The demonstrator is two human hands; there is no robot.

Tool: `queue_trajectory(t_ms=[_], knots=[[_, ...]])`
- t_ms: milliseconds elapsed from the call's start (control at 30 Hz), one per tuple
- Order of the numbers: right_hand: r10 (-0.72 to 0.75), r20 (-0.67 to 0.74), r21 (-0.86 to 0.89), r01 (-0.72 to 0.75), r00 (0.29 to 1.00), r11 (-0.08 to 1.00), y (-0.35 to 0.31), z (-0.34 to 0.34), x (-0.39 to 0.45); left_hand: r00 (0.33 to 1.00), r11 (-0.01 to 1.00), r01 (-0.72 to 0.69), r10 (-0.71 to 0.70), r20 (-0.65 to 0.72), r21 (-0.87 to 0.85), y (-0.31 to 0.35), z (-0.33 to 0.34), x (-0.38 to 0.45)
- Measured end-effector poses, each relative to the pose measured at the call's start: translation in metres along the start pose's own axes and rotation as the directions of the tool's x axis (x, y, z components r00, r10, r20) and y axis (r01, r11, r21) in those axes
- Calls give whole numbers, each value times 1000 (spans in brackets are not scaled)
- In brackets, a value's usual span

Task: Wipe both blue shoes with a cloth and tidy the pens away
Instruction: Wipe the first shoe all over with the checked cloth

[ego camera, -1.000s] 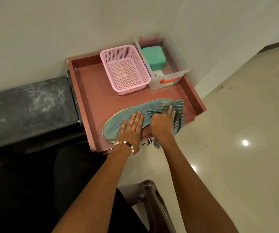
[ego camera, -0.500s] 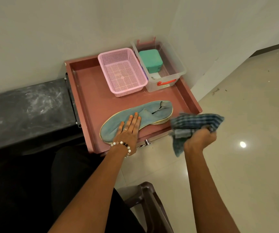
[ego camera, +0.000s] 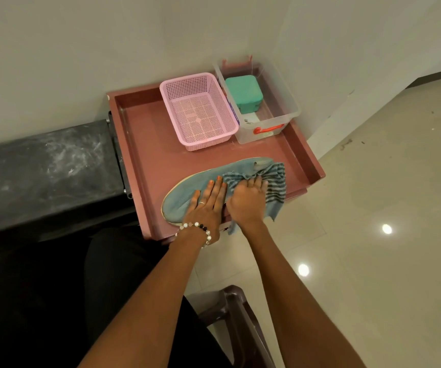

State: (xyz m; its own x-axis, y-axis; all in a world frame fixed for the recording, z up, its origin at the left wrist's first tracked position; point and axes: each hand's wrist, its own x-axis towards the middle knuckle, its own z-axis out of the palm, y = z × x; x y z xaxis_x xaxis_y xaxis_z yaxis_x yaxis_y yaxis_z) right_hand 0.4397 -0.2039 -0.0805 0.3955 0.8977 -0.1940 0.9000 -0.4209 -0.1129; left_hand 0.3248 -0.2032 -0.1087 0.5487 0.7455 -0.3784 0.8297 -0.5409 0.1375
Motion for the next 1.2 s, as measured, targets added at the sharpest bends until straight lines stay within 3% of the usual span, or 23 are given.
queue_trajectory(t_ms=[100, 200, 333, 400, 433, 500, 533, 567, 600, 633, 667, 733, 800, 867, 933, 1033, 1133, 1200], knots=[[-9, -16, 220, 12, 1000, 975, 1, -9, 0, 1000, 1000, 0, -1, 30, 18, 1, -2, 0], [-30, -30, 486, 41, 999, 873, 19, -9, -5, 1000, 1000, 1, -2, 20, 8, 2, -3, -1], [-175, -66, 663, 175, 982, 728, 53, -7, -16, 1000, 1000, -10, 10, 1, 15, 1, -2, -3], [-168, 4, 739, 110, 986, 665, 68, -23, -11, 1000, 1000, -25, 25, -2, 10, -1, -2, -2], [-102, 27, 774, 44, 994, 631, 74, -31, -7, 1000, 1000, -28, 28, -6, 7, -1, -2, -2], [241, 24, 853, -146, 970, 502, 83, -47, 4, 999, 1000, -27, 27, -24, 8, -1, -2, -1], [476, 37, 906, -230, 879, 354, 87, -55, 9, 999, 1000, -28, 29, -29, 9, -1, -1, -1], [676, 46, 956, -229, 736, 184, 90, -64, 12, 999, 999, -29, 29, -32, 14, -1, -1, -1], [799, 37, 985, -156, 601, 71, 93, -71, 15, 999, 999, -28, 29, -35, 23, -1, 0, 0], [842, -2, 997, -69, 540, 46, 96, -75, 18, 999, 999, -27, 28, -35, 32, -1, 0, -1], [821, -38, 997, -32, 570, 69, 95, -75, 21, 999, 999, -26, 27, -39, 35, -1, 0, -1], [619, -67, 968, -99, 782, 230, 80, -66, 29, 998, 999, -27, 29, -56, 36, -1, 0, -1], [264, -9, 820, -145, 964, 554, 64, -38, 31, 998, 999, -31, 33, -53, 33, 0, 0, -1], [-84, -49, 567, 97, 995, 818, 53, -8, 24, 998, 999, -24, 26, -54, 28, 0, 0, -1], [-230, -87, 439, 244, 969, 865, 45, 8, 11, 999, 999, -14, 15, -44, 35, 0, 0, -1], [-262, -129, 428, 292, 956, 856, 41, 11, -11, 1000, 998, -7, 9, -25, 61, 1, 2, -1], [-207, -69, 594, 207, 976, 777, 49, -7, -17, 999, 998, -4, 6, -37, 58, 1, 0, -2], [-87, 60, 715, 18, 994, 698, 58, -31, -15, 998, 999, -14, 17, -56, 53, 1, 1, -3]])
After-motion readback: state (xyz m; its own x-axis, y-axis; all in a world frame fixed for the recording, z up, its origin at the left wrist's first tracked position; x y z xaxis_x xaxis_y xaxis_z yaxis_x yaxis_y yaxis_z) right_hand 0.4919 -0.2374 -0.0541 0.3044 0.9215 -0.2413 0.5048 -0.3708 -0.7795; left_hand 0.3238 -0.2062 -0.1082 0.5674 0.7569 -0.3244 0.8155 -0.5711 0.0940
